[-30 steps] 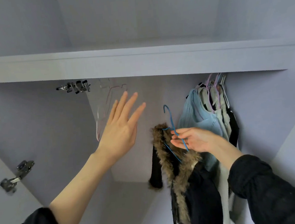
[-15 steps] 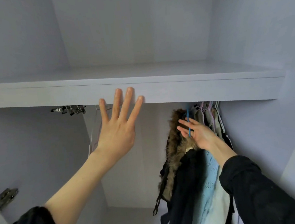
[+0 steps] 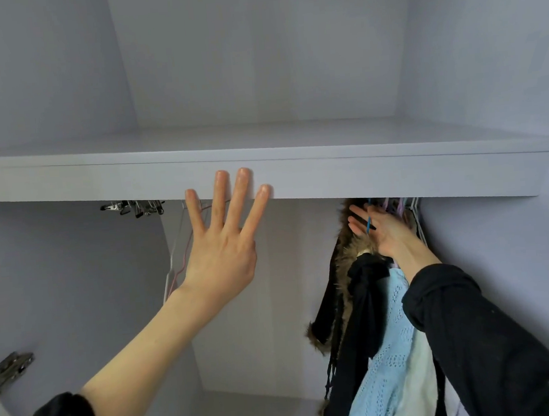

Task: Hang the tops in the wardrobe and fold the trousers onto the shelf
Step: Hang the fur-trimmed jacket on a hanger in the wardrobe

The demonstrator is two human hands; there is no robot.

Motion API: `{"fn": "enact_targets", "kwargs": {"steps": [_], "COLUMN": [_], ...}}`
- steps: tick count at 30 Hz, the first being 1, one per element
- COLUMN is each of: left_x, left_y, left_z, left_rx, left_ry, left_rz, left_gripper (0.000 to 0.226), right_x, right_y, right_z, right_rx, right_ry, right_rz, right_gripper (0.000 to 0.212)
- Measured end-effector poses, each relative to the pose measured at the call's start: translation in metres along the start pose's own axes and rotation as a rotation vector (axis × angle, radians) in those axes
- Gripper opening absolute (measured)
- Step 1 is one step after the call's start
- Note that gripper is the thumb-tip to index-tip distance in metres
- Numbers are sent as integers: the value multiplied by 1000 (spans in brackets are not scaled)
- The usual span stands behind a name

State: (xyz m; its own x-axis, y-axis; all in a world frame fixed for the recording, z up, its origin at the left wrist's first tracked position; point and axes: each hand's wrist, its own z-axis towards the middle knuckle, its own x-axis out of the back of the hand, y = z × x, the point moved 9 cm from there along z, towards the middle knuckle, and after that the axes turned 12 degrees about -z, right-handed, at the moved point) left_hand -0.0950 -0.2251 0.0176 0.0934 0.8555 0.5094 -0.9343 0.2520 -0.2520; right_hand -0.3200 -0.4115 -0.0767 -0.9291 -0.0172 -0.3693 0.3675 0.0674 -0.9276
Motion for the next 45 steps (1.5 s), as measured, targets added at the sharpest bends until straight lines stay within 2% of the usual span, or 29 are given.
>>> {"fn": "enact_targets", "kwargs": {"steps": [6, 10, 17, 19, 21, 25, 29, 32, 33, 38, 45], "left_x": [-2, -4, -3, 0, 1, -1, 3, 24, 31, 125, 330], "left_y": [0, -1, -1, -1, 0, 7, 1, -15, -20, -48, -38], "left_z": [1, 0, -1, -2, -3, -22, -74, -129, -144, -273, -469], "left_rx": [8, 12, 36, 51, 66, 108, 219, 352, 406, 785, 1286], "left_ry": [18, 10, -60, -81, -96, -175, -292, -379, -410, -529, -466], "left_rz": [13, 10, 11, -3, -26, -111, -227, -294, -323, -290, -42], "left_gripper": [107, 108, 106, 104, 101, 92, 77, 49, 46, 41, 40], "right_x": [12, 25, 38, 45, 39, -17, -64, -111, -123, -226, -338], "right_y": [9, 10, 3, -6, -19, -1, 42, 80, 88, 164, 263], "right_z": [10, 7, -5, -13, -27, -70, -105, -148, -159, -277, -502], "right_rx": [-61, -82, -81, -62, 57, 388, 480, 531, 538, 662, 799], "right_ry": [74, 270, 479, 534, 554, 430, 249, 58, 3, -478, -1031], "right_rz": [-40, -181, -311, -571, -998, -1601, -1868, -1859, -1850, -1686, -1464], "right_gripper": [13, 34, 34, 38, 45, 57, 59, 53, 49, 39, 33]}}
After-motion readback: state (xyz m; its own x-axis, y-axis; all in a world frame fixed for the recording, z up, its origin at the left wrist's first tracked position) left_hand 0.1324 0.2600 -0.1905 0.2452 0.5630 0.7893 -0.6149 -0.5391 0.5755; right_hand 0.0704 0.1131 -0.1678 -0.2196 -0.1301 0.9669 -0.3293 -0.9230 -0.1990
